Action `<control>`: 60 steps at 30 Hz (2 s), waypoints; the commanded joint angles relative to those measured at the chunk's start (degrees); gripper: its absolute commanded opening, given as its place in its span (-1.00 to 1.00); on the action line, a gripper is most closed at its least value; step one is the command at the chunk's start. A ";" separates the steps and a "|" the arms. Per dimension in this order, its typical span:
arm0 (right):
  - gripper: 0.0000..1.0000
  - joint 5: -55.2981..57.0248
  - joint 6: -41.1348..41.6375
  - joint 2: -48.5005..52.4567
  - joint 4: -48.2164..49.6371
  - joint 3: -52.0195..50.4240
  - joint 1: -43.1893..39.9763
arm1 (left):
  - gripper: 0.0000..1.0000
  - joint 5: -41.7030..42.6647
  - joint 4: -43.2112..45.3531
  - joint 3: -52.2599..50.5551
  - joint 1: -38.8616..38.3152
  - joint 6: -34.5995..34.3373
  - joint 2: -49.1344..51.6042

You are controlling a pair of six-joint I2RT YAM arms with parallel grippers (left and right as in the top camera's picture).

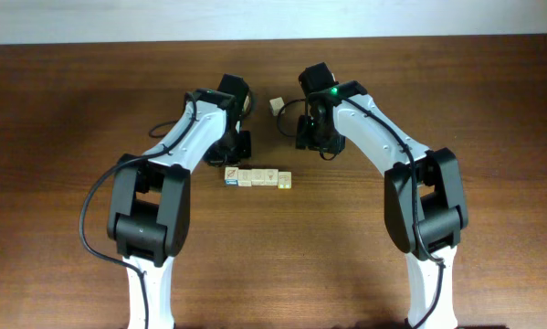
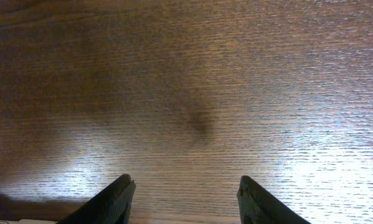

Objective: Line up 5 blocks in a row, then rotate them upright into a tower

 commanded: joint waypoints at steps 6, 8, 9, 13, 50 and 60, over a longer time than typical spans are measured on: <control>0.10 1.14 0.50 0.31 0.17 -0.52 0.31 | -0.88 1.01 -1.18 -0.20 -0.76 0.31 0.33; 0.10 1.14 0.50 0.31 0.17 -0.52 0.31 | -0.87 1.01 -1.38 -0.20 -0.76 0.28 0.33; 0.10 1.14 0.50 0.31 0.17 -0.52 0.31 | -0.86 1.01 -1.36 -0.20 -0.76 0.28 0.33; 0.10 1.14 0.50 0.31 0.20 -0.52 0.31 | -0.83 0.81 0.17 -0.20 -0.59 0.31 0.33; -0.45 5.38 7.82 2.38 7.45 -0.50 15.80 | -0.66 -3.50 -9.14 15.89 16.28 3.08 0.28; -0.46 5.18 7.80 2.45 6.16 -0.50 15.80 | -0.65 -3.50 -9.20 15.89 16.28 3.08 0.28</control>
